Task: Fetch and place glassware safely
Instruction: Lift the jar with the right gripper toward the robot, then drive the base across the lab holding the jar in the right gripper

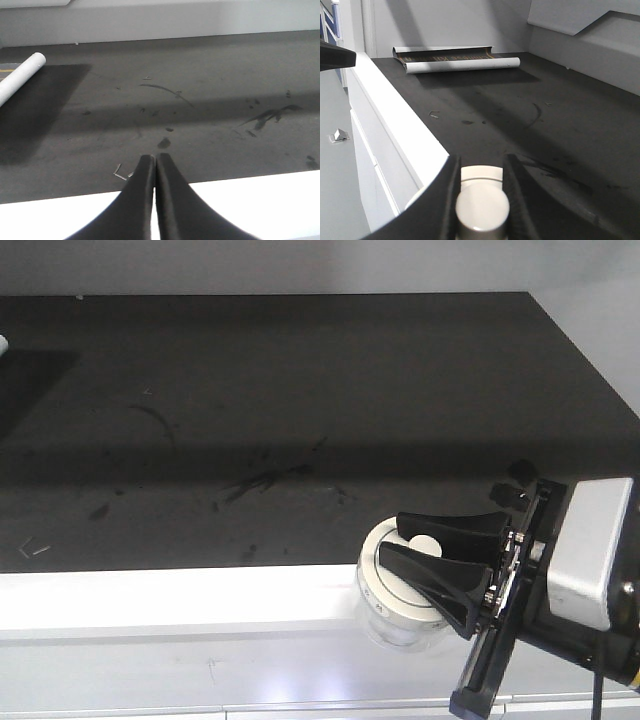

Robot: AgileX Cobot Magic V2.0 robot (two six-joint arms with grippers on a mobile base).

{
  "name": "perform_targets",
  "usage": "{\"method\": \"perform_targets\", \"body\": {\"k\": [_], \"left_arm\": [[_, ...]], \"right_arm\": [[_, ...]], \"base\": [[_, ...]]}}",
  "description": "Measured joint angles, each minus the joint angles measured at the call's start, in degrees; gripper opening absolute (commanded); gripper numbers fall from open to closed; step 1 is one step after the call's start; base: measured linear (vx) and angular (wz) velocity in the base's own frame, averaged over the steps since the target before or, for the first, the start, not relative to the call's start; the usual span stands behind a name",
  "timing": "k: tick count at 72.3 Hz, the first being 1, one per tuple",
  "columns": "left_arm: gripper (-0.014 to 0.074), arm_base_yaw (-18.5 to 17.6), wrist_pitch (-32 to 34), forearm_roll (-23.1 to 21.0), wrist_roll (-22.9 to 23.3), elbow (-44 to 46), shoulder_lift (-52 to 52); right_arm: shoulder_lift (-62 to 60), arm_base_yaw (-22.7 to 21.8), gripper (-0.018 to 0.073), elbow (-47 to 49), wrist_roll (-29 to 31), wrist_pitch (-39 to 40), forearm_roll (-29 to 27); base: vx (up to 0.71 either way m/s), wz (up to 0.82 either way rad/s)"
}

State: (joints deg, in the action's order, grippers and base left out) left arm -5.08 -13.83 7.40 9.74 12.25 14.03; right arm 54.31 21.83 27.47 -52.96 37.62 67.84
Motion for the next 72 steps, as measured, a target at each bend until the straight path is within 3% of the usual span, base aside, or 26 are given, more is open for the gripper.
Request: {"method": "perform_targets", "body": {"k": [28, 72], "left_arm": [[-0.0007, 0.0, 0.0, 0.0, 0.0, 0.0, 0.0], [-0.0007, 0.0, -0.1, 0.0, 0.0, 0.0, 0.0]], "right_arm": [[0.0, 0.0, -0.0004, 0.0, 0.0, -0.3, 0.0], [0.0, 0.0, -0.0004, 0.0, 0.0, -0.3, 0.0]], "base": [[-0.05, 0.25], [-0.08, 0.55]]}}
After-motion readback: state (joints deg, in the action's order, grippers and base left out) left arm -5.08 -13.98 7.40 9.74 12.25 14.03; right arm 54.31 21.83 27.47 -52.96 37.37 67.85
